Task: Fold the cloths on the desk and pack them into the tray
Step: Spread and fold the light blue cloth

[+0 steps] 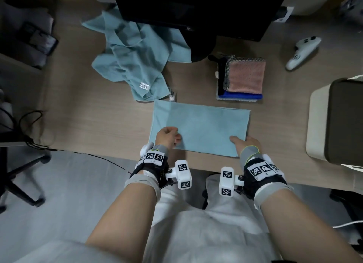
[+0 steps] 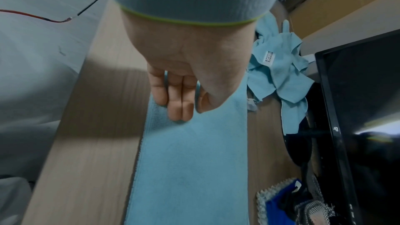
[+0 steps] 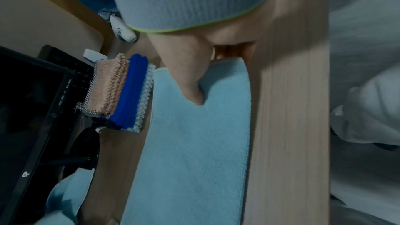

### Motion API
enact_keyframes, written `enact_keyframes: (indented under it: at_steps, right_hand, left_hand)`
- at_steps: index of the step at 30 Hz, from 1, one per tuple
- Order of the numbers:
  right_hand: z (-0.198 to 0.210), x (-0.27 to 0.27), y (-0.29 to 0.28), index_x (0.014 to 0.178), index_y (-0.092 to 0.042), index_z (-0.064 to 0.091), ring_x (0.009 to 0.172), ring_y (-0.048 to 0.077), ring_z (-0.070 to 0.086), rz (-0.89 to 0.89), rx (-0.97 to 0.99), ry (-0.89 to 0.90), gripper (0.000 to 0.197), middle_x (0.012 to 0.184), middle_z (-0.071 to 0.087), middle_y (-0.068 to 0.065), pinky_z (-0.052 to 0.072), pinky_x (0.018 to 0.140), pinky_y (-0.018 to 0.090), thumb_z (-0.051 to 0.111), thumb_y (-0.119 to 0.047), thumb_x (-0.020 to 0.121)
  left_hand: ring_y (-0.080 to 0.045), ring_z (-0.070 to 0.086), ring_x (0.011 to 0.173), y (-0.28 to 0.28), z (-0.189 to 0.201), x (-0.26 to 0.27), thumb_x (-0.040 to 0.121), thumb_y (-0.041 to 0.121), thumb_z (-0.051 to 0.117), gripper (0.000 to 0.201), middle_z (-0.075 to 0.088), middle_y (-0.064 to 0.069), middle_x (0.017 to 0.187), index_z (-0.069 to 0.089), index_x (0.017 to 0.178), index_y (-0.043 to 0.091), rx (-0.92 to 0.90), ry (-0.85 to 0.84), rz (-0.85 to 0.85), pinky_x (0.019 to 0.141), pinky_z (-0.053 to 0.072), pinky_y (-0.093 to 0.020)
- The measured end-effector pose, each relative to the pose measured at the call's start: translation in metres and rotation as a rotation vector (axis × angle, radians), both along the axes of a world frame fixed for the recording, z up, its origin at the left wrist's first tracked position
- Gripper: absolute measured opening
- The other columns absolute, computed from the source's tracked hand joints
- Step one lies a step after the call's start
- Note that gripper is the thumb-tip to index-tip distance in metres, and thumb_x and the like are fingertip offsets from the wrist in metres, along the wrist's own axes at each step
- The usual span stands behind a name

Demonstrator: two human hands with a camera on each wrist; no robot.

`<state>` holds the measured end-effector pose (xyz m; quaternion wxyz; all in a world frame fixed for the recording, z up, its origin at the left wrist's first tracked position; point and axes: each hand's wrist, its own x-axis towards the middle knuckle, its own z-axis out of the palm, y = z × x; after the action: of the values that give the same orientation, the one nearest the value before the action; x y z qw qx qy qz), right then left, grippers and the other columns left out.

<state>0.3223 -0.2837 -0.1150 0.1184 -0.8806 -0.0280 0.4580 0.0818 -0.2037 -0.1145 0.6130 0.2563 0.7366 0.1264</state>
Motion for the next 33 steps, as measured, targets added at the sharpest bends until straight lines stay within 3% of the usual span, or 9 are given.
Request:
enact_keyframes:
  at_steps: [5, 10, 14, 17, 20, 23, 28, 31, 33]
  right_hand:
    - [0.004, 0.015, -0.019, 0.111, -0.003, 0.062, 0.093, 0.032, 0.064, 0.087, -0.012, 0.023, 0.048, 0.106, 0.067, 0.007, 0.048, 0.081, 0.034, 0.071, -0.033, 0.075]
    - [0.0, 0.038, -0.056, 0.094, -0.006, 0.069, 0.081, 0.031, 0.067, 0.042, 0.016, 0.018, 0.029, 0.085, 0.07, 0.006, 0.055, 0.082, 0.04, 0.07, -0.026, 0.073]
    - [0.01, 0.056, -0.075, 0.066, -0.009, 0.054, 0.059, 0.028, 0.048, -0.003, 0.04, -0.014, 0.021, 0.064, 0.053, 0.005, 0.04, 0.061, 0.03, 0.057, -0.025, 0.079]
    - [0.017, 0.06, -0.074, 0.072, -0.004, 0.055, 0.057, 0.026, 0.044, -0.023, 0.11, 0.021, 0.028, 0.064, 0.051, 0.008, 0.034, 0.051, 0.03, 0.056, -0.03, 0.082]
    - [0.017, 0.06, -0.077, 0.083, 0.0, 0.062, 0.064, 0.023, 0.053, -0.093, 0.236, 0.036, 0.035, 0.081, 0.067, 0.021, 0.052, 0.066, 0.039, 0.065, -0.034, 0.073]
    - [0.022, 0.058, -0.08, 0.089, -0.001, 0.063, 0.067, 0.024, 0.06, -0.126, 0.312, 0.071, 0.027, 0.09, 0.072, 0.018, 0.057, 0.073, 0.048, 0.065, -0.022, 0.073]
    - [0.041, 0.058, -0.072, 0.084, -0.012, 0.064, 0.07, 0.027, 0.066, -0.132, 0.413, 0.144, 0.012, 0.088, 0.07, 0.009, 0.057, 0.065, 0.043, 0.06, -0.014, 0.073]
    - [0.045, 0.055, -0.063, 0.085, -0.014, 0.064, 0.077, 0.03, 0.069, -0.125, 0.455, 0.195, 0.016, 0.092, 0.072, 0.01, 0.056, 0.065, 0.042, 0.061, -0.016, 0.069]
    - [0.05, 0.045, -0.054, 0.084, -0.015, 0.064, 0.074, 0.028, 0.068, -0.112, 0.498, 0.246, 0.014, 0.09, 0.072, 0.011, 0.055, 0.066, 0.04, 0.062, -0.012, 0.071]
  left_hand:
    - [-0.023, 0.058, 0.066, -0.016, 0.0, 0.01, 0.093, 0.016, 0.053, 0.008, 0.064, -0.005, 0.071, 0.057, 0.087, 0.018, -0.006, 0.049, -0.013, 0.055, 0.039, -0.024]
    - [-0.022, 0.057, 0.061, -0.044, 0.003, 0.032, 0.092, 0.014, 0.055, 0.005, 0.063, -0.005, 0.07, 0.058, 0.088, 0.016, -0.012, 0.073, -0.047, 0.054, 0.04, -0.024]
    - [-0.018, 0.049, 0.049, -0.062, 0.003, 0.058, 0.09, 0.011, 0.054, 0.003, 0.059, -0.003, 0.061, 0.057, 0.089, 0.012, -0.014, 0.072, -0.077, 0.049, 0.034, -0.022]
    - [-0.019, 0.051, 0.05, -0.067, 0.01, 0.072, 0.087, 0.007, 0.056, 0.008, 0.061, -0.007, 0.062, 0.062, 0.083, 0.008, 0.003, 0.03, -0.077, 0.048, 0.042, -0.022]
    - [-0.018, 0.059, 0.052, -0.072, 0.021, 0.091, 0.089, 0.006, 0.056, 0.016, 0.065, -0.005, 0.061, 0.066, 0.078, 0.007, -0.017, -0.094, -0.062, 0.057, 0.053, -0.023]
    - [-0.018, 0.066, 0.057, -0.076, 0.021, 0.109, 0.089, 0.006, 0.06, 0.01, 0.069, -0.007, 0.064, 0.068, 0.084, 0.004, -0.102, -0.2, -0.103, 0.067, 0.058, -0.027]
    - [-0.023, 0.064, 0.074, -0.078, 0.009, 0.119, 0.09, 0.015, 0.065, 0.017, 0.065, -0.015, 0.089, 0.064, 0.104, 0.005, -0.15, -0.229, -0.175, 0.078, 0.056, -0.032]
    - [-0.027, 0.064, 0.084, -0.076, 0.009, 0.118, 0.089, 0.018, 0.066, 0.019, 0.063, -0.017, 0.093, 0.064, 0.104, 0.007, -0.168, -0.254, -0.177, 0.09, 0.054, -0.04]
    - [-0.027, 0.064, 0.088, -0.073, 0.013, 0.113, 0.089, 0.019, 0.067, 0.016, 0.062, -0.016, 0.093, 0.066, 0.101, 0.008, -0.175, -0.263, -0.158, 0.09, 0.055, -0.037]
